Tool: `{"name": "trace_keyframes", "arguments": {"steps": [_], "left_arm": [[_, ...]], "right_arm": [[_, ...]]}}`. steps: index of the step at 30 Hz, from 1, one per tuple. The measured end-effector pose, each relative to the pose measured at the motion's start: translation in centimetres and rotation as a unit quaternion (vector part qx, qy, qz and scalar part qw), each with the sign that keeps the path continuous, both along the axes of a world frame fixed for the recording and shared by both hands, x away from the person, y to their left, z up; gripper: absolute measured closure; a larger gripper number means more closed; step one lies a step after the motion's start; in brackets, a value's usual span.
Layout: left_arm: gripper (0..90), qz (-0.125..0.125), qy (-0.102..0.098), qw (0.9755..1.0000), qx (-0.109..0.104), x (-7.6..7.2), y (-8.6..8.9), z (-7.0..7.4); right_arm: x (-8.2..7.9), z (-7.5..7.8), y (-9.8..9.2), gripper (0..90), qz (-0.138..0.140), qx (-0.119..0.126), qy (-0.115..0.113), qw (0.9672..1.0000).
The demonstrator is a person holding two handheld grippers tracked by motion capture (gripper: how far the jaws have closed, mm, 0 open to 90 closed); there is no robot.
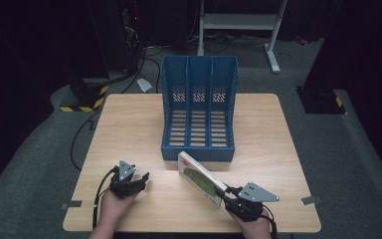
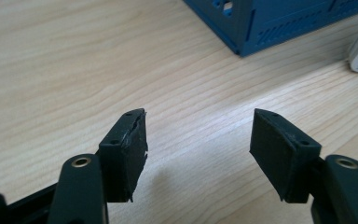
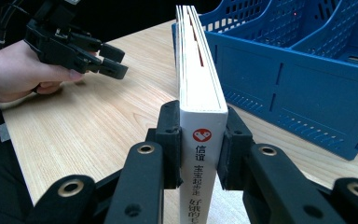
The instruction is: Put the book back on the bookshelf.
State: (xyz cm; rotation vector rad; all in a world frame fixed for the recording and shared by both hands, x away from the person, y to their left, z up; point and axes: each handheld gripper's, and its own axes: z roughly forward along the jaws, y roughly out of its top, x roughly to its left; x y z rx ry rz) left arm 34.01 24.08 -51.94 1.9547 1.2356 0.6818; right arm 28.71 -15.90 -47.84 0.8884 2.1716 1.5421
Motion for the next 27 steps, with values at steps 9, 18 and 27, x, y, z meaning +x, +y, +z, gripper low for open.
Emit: {"name": "trace_keyframes", "arguments": {"steps": [9, 18, 27], "left_arm": [[32.4, -0.003, 0.022, 0.9996, 0.015, 0.2, 0.2, -0.8], [32.5, -0.002, 0.025, 0.9996, 0.011, 0.2, 0.2, -0.8], [32.4, -0.001, 0.026, 0.9996, 0.010, 0.2, 0.3, -0.8]], "right_arm": [[-0.1, 0.8, 0.6, 59.5, -0.037, -0.011, 0.000, 0.9992], [0.4, 1.5, 1.5, 55.5, -0.051, -0.027, 0.007, 0.9983], [1.3, 1.8, 2.4, 61.7, -0.055, -0.035, 0.026, 0.9975]]}}
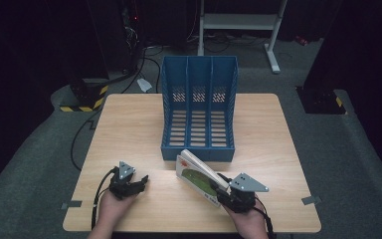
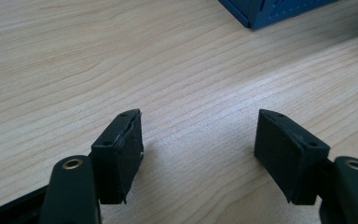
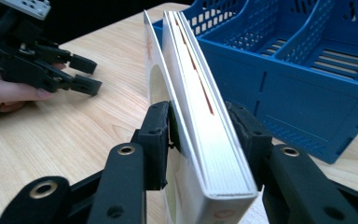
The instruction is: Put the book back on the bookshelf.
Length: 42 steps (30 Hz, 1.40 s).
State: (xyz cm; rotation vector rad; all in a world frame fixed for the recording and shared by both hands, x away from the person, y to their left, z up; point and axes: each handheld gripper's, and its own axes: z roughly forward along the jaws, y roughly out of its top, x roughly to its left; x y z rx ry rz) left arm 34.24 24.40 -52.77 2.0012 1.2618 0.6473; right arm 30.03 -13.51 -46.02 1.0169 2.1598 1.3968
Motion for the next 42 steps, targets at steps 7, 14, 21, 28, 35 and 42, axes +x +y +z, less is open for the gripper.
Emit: {"name": "trace_keyframes", "arguments": {"steps": [7, 14, 21, 28, 35, 42], "left_arm": [[32.5, 0.000, 0.001, 1.0000, -0.001, 0.0, 0.0, 0.0], [32.6, -0.001, 0.001, 1.0000, -0.001, 0.0, 0.0, 0.0], [32.9, -0.002, 0.000, 1.0000, 0.000, 0.0, 0.0, 0.0], [32.9, -0.004, 0.001, 1.0000, 0.000, 0.0, 0.0, 0.0], [33.2, -0.006, -0.002, 1.0000, 0.004, -0.1, -0.1, 0.0], [33.4, -0.008, -0.002, 1.0000, 0.001, -0.1, -0.1, 0.0]], "right_arm": [[0.1, 0.4, -0.2, 67.1, 0.000, 0.000, 0.007, 1.0000], [0.0, 0.6, 0.0, 70.6, 0.006, -0.003, 0.012, 0.9999], [-0.2, 0.7, 0.3, 69.8, 0.006, -0.013, 0.010, 0.9999], [-0.4, 0.7, 0.7, 72.3, 0.007, -0.024, 0.003, 0.9997], [-0.8, 0.8, 1.2, 75.1, 0.010, -0.028, 0.000, 0.9996], [-1.0, 1.4, 1.2, 75.4, 0.008, -0.020, -0.003, 0.9998]]}}
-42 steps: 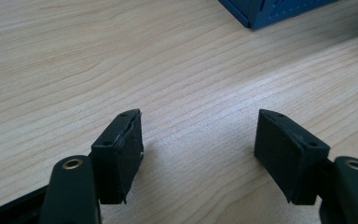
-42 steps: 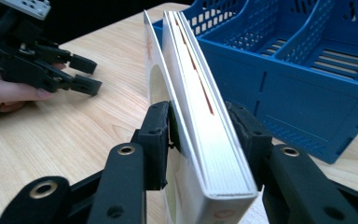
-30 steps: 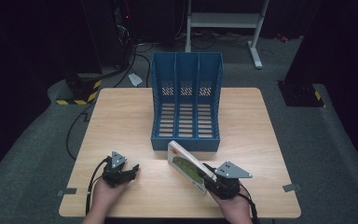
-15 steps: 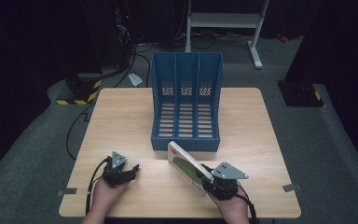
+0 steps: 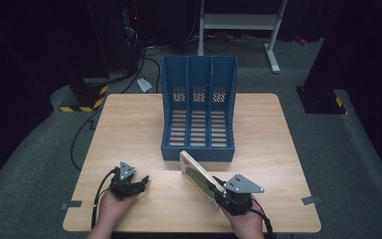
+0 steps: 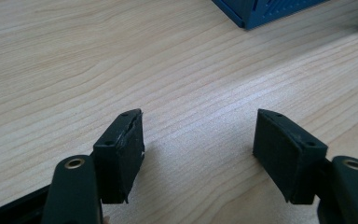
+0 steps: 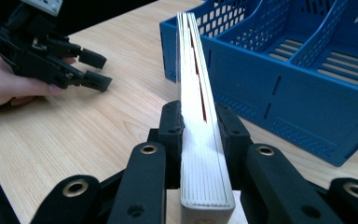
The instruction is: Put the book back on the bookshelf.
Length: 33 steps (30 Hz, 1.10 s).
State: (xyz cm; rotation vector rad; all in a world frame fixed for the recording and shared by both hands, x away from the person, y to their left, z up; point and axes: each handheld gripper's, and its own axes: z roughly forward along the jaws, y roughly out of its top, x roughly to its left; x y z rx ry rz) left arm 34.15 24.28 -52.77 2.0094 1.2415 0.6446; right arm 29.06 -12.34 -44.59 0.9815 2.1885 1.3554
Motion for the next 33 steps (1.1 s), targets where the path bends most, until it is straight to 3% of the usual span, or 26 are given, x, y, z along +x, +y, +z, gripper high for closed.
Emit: {"name": "trace_keyframes", "arguments": {"steps": [8, 18, 33], "left_arm": [[33.4, -0.001, 0.001, 1.0000, -0.001, 0.0, 0.0, 0.0], [33.4, -0.003, 0.002, 1.0000, 0.000, 0.0, 0.1, 0.0], [33.4, -0.003, 0.006, 1.0000, -0.006, 0.1, 0.1, 0.0]], "right_arm": [[-0.3, 0.8, -0.1, 75.5, -0.005, -0.011, -0.014, 0.9998], [-0.6, 2.5, -1.2, 75.4, -0.014, 0.004, -0.023, 0.9996], [-0.3, 6.7, -2.9, 75.6, -0.051, 0.013, -0.062, 0.9967]]}}
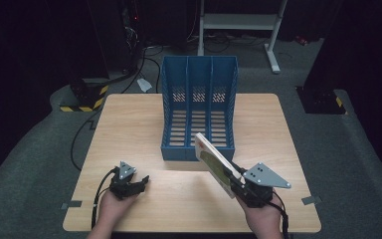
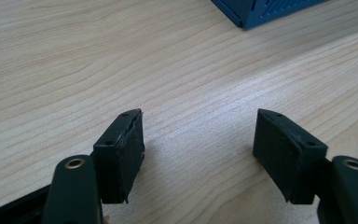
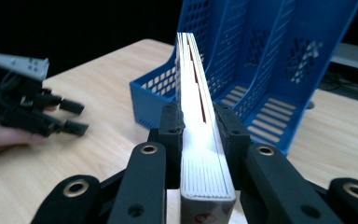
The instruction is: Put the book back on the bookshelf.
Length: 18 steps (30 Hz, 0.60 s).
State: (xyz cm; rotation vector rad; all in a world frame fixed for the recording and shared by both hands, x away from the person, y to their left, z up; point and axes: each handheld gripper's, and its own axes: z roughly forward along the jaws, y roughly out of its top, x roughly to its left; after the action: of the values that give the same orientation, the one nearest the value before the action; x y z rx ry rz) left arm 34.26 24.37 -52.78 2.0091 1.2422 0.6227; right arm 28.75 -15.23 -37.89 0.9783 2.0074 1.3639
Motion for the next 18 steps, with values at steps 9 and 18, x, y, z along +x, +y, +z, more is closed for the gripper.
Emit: {"name": "trace_keyframes", "arguments": {"steps": [9, 18], "left_arm": [[33.4, 0.000, 0.000, 1.0000, 0.002, 0.0, 0.0, 0.0], [33.4, -0.001, 0.000, 1.0000, 0.001, 0.0, 0.0, 0.0]], "right_arm": [[1.7, 1.2, -0.8, 75.6, -0.030, 0.012, -0.011, 0.9994], [3.5, 1.9, -1.3, 75.6, -0.058, 0.019, -0.019, 0.9979]]}}
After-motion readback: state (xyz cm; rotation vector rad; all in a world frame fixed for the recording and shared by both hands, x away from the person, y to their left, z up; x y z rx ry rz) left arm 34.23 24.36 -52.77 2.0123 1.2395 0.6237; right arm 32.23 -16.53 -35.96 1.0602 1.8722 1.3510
